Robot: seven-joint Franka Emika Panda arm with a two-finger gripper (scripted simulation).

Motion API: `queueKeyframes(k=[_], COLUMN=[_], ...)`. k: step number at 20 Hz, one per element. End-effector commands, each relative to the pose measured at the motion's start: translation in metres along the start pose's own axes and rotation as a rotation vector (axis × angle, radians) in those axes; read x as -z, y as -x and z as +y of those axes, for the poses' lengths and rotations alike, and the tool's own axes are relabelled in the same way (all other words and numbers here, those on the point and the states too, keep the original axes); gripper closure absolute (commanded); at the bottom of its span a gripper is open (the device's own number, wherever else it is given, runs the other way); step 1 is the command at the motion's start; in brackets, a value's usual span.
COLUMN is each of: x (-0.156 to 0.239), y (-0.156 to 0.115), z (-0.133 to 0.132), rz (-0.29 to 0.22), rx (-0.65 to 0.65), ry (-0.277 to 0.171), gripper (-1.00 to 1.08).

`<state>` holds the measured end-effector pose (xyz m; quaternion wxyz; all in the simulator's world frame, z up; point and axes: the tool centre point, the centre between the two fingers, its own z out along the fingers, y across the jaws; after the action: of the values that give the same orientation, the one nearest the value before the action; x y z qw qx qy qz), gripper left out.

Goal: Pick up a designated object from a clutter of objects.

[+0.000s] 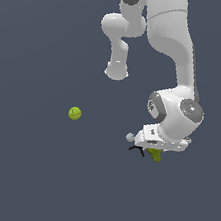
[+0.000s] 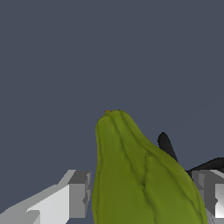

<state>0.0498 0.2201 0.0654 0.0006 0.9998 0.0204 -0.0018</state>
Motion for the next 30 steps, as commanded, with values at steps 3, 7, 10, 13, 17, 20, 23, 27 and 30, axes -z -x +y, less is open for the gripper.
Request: queueKeyframes(k=[3, 7, 10, 13, 17, 20, 23, 27, 30], x=[0.023, 0.049, 0.070, 0.091, 0.120, 0.141, 0.164, 0.195, 0.221], y=[0.011, 0.026, 0.037, 0.048, 0.064, 0.075, 0.087, 0.103, 0.116], z=[0.016, 0.035, 0.050, 0.065, 0.086, 0.102, 0.118, 0.140, 0.157], rz=[0.003, 0.003, 0.003, 0.003, 0.003, 0.003, 0.003, 0.003, 0.003], rx=[0.000, -0.001, -0.001, -0.001, -0.001, -0.001, -0.001, -0.001, -0.001], ry=[0.000, 0.000, 0.000, 0.000, 0.000, -0.001, -0.002, -0.004, -0.004], gripper=[1.08, 1.08, 1.08, 1.08, 1.08, 1.08, 1.08, 1.08, 1.08])
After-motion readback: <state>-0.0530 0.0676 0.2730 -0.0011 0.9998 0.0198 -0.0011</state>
